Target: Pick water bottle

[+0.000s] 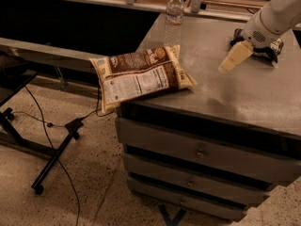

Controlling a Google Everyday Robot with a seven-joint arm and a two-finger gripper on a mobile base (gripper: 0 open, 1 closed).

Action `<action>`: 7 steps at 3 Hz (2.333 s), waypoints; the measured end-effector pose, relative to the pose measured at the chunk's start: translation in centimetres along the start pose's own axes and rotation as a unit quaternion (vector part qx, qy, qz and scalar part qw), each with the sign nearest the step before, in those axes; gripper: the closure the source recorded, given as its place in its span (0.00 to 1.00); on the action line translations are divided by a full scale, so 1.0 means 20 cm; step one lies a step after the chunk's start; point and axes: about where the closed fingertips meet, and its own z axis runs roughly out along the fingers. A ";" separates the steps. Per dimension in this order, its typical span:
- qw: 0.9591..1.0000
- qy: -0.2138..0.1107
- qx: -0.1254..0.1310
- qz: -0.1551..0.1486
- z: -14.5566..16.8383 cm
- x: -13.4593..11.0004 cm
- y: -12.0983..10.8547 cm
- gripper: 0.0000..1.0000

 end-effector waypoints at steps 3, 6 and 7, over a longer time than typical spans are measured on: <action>0.996 -0.090 -0.010 -0.024 0.09 -0.23 -0.04 0.00; 0.988 -0.147 -0.002 -0.049 0.10 -0.54 -0.01 0.00; 0.986 -0.156 -0.016 -0.055 0.11 -0.64 0.04 0.00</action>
Offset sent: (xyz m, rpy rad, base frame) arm 0.0215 0.0308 0.0209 0.1658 -0.1150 0.0940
